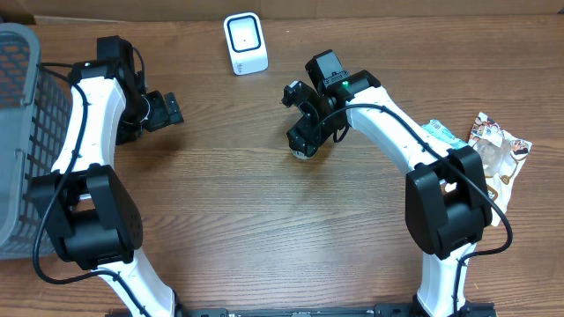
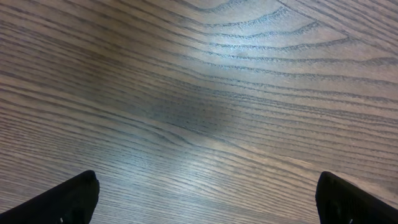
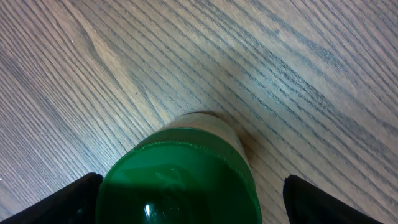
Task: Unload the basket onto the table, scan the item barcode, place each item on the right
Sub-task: 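Grasp the green-lidded jar with the right gripper, then lift the jar and swing it toward the white scanner, then hold the jar's label in front of the white scanner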
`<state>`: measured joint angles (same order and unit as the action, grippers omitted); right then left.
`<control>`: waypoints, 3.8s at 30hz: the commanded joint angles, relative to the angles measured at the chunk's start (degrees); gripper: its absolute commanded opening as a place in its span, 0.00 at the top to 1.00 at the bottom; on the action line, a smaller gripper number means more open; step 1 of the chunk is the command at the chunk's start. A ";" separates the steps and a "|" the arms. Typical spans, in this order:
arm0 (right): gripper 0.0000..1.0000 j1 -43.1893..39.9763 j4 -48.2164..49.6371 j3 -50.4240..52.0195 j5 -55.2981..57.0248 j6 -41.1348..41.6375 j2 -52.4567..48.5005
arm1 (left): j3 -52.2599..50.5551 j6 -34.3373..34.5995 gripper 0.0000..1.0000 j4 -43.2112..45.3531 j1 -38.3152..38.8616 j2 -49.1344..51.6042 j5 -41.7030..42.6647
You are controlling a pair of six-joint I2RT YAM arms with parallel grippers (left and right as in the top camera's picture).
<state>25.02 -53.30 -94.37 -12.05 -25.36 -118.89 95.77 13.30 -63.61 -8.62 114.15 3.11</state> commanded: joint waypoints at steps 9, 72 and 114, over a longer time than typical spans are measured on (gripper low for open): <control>0.08 -0.02 0.26 0.70 -0.70 -0.26 -0.83 | 0.70 -0.46 0.00 0.02 0.02 -0.37 -0.76; 0.67 -2.64 4.90 -26.12 -64.13 46.69 1.36 | 0.70 -0.46 0.00 0.02 0.02 -0.37 -0.76; 0.64 3.39 55.65 -25.59 20.98 -21.88 -18.49 | 0.70 -0.46 0.01 0.02 0.02 -0.37 -0.76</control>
<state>28.49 -0.16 -118.52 7.99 -35.24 -136.44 95.77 13.30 -63.61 -8.62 114.15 2.72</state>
